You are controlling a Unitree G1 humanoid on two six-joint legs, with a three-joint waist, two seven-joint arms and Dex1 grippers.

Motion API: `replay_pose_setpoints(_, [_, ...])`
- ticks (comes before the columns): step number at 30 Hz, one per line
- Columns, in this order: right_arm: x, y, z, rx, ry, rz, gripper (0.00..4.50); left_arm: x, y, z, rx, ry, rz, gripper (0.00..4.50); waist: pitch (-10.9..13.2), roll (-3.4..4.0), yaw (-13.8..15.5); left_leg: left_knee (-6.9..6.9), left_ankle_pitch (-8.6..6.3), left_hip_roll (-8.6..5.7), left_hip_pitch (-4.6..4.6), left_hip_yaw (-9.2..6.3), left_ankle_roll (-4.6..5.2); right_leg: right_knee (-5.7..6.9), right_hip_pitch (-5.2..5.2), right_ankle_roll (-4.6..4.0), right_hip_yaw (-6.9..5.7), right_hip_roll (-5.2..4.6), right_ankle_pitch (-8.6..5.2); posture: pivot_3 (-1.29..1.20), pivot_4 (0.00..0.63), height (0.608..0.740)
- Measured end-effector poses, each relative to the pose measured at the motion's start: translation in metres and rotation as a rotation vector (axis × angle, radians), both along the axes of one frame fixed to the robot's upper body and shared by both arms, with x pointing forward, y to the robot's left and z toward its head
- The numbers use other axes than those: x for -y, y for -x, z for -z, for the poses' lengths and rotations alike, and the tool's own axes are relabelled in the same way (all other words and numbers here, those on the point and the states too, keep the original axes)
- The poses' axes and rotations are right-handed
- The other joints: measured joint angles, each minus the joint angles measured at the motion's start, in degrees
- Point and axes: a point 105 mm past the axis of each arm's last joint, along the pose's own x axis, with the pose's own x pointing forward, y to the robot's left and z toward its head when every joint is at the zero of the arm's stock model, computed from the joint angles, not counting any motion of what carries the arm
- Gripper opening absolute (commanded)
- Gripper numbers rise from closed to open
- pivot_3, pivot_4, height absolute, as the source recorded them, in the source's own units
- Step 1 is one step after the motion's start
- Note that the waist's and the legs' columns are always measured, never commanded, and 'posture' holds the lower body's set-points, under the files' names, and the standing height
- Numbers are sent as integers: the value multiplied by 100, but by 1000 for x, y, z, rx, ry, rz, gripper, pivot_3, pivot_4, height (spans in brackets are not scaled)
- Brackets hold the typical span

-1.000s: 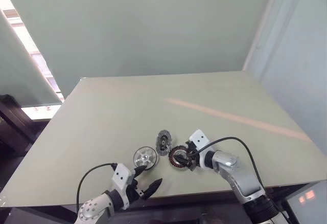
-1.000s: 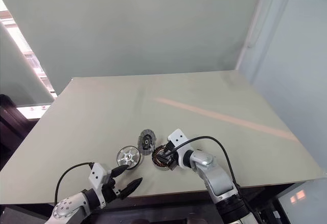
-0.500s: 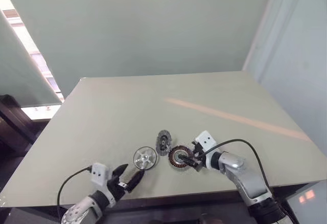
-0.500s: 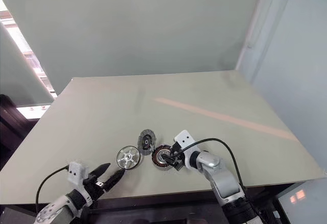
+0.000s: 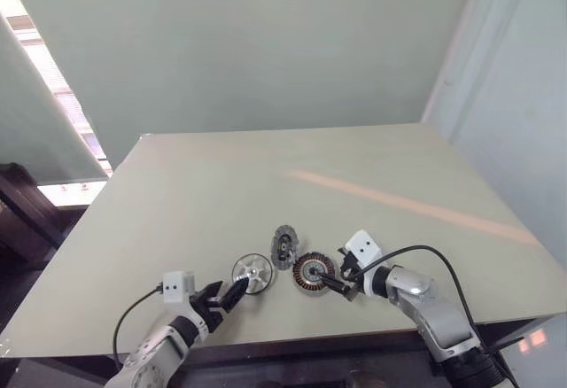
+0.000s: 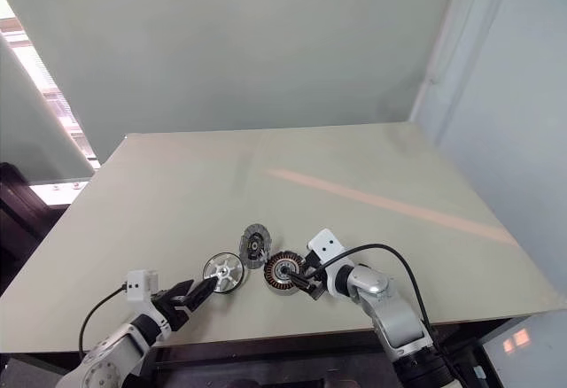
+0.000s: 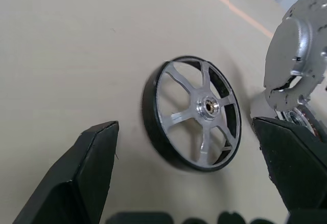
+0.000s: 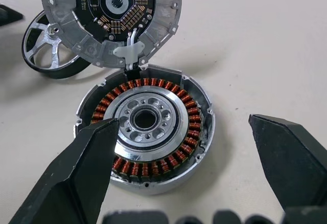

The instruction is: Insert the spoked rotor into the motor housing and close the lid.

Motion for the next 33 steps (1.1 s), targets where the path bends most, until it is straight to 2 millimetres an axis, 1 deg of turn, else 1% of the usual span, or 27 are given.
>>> replay_pose_setpoints(3, [2,0,-1,4,3,3,4446,6,-4,6,-31,35,-6,4500,0,-2,0,1,0,0,0,0,0,0,0,0,0,0,0,0,0,740])
replay_pose_setpoints(9, [3,-1,-5,20,-1,12,4446,10,-9,7,-36,60,-10,4500,-1,0,4,3,0,-2,2,-2,0,0,6,0,-1,-1,0,0,0,740])
replay_pose_setpoints(10, [3,-1,-5,22,-2,13,4484,10,-9,7,-35,64,-14,4316,-1,0,4,3,0,-3,2,-2,0,0,6,0,-1,-2,0,0,0,740])
replay_pose_setpoints(11, [4,-1,-5,22,-2,14,4500,10,-9,7,-33,67,-18,4118,-2,0,4,4,1,-4,2,-2,0,0,6,0,0,-3,0,0,0,740])
replay_pose_setpoints(13, [4,0,-5,20,-3,15,4500,11,-9,9,-39,74,-24,3562,-2,0,1,3,0,-4,1,-1,0,0,5,0,0,-3,0,0,0,740])
replay_pose_setpoints(19, [4,0,-5,21,-3,16,4500,14,-7,12,-46,92,-22,1368,-1,-2,1,2,0,-3,0,-2,0,0,2,0,0,-2,0,0,0,740])
replay_pose_setpoints(20, [5,1,-5,20,-2,17,4500,14,-8,10,-38,89,-21,1036,-2,-2,2,2,0,-3,1,-2,0,0,4,0,0,-3,0,0,0,740])
replay_pose_setpoints(23, [5,2,-4,18,-3,18,4500,14,-6,13,-51,89,-24,38,-2,-5,1,3,0,-3,0,-1,0,0,4,-1,0,-3,0,0,0,740])
replay_pose_setpoints(30, [5,3,-3,13,-4,19,4500,16,-4,15,-59,107,-37,11,-1,-6,1,2,0,-3,-1,-2,0,-1,2,-1,0,-3,0,0,0,740])
replay_pose_setpoints(33, [5,3,-3,12,-4,19,4500,12,-4,14,-53,118,-59,11,-1,-6,0,1,0,-2,0,-2,0,0,1,-1,0,-2,0,0,0,740])
